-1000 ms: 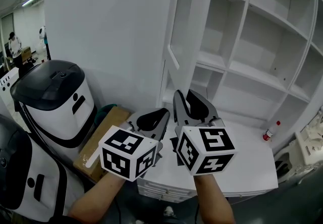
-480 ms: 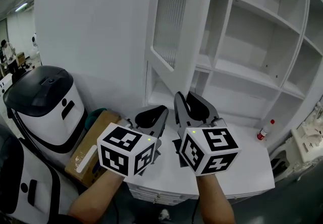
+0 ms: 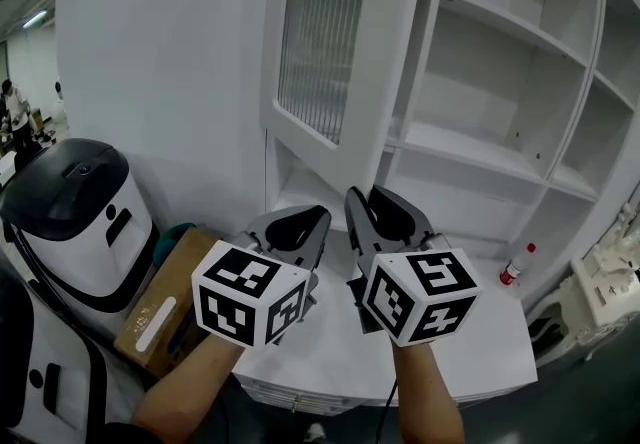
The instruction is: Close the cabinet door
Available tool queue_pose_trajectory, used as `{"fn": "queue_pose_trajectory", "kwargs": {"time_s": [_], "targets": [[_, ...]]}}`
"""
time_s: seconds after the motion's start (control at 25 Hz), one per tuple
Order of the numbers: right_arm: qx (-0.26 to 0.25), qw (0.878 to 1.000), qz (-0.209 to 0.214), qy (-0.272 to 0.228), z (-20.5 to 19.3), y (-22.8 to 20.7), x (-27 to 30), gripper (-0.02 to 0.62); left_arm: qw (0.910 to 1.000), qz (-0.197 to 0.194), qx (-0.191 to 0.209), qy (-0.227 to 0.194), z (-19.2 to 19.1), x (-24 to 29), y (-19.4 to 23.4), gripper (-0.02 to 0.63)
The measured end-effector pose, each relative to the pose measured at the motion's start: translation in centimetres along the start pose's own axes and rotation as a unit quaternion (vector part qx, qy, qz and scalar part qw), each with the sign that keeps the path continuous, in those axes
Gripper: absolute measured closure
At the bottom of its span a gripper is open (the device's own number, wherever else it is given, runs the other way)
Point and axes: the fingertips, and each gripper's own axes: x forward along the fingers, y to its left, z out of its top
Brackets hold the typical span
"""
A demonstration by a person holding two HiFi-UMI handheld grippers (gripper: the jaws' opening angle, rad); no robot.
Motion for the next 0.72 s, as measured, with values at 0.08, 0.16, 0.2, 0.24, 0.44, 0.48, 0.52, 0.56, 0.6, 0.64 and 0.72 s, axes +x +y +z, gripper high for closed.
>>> {"fn": "queue_pose_trajectory", "kwargs": {"time_s": [0.08,0.16,0.2,0.24,0.44,0.48,0.52,0.56,0.6,0.64,0.72], "targets": [[-0.004,1.000,0.001,0.001,-0.1,-0.5,0.1,0.517,1.0000,-0.004,0.003,0.001,-0.1,0.5,-0.2,0.594],[-0.003,1.000,0.008,0.000,-0.2,-0.8,0.3,0.517,1.0000,-0.009,0.003,0.002,-0.3,1.1,-0.2,0.594],[-0.003,1.000,0.011,0.000,-0.3,-1.1,0.4,0.517,0.9999,-0.010,0.003,0.002,-0.3,1.4,-0.2,0.594],[-0.003,1.000,0.014,0.001,-0.3,-1.3,0.5,0.517,0.9999,-0.010,0.003,0.002,-0.3,1.8,-0.2,0.594],[0.004,1.000,0.022,0.005,-0.5,-3.3,0.9,0.512,0.9998,-0.015,0.009,0.003,-0.3,3.9,-0.9,0.594],[0.007,1.000,0.024,0.006,-0.5,-3.7,1.0,0.512,0.9998,-0.015,0.011,0.004,-0.3,4.4,-1.0,0.594],[0.008,1.000,0.027,0.006,-0.6,-4.1,1.1,0.512,0.9998,-0.014,0.014,0.004,-0.2,4.7,-1.0,0.594],[0.009,1.000,0.029,0.006,-0.6,-4.4,1.3,0.511,0.9998,-0.012,0.015,0.004,-0.1,5.1,-0.9,0.594],[0.009,0.999,0.031,0.006,-0.7,-4.7,1.4,0.509,0.9998,-0.010,0.017,0.003,0.0,5.4,-0.8,0.594],[0.009,0.999,0.033,0.006,-0.7,-5.0,1.5,0.509,0.9998,-0.008,0.017,0.002,0.1,5.7,-0.7,0.594],[0.009,0.999,0.037,0.006,-0.7,-5.6,1.7,0.508,0.9998,-0.006,0.020,0.001,0.3,6.4,-0.8,0.594]]}}
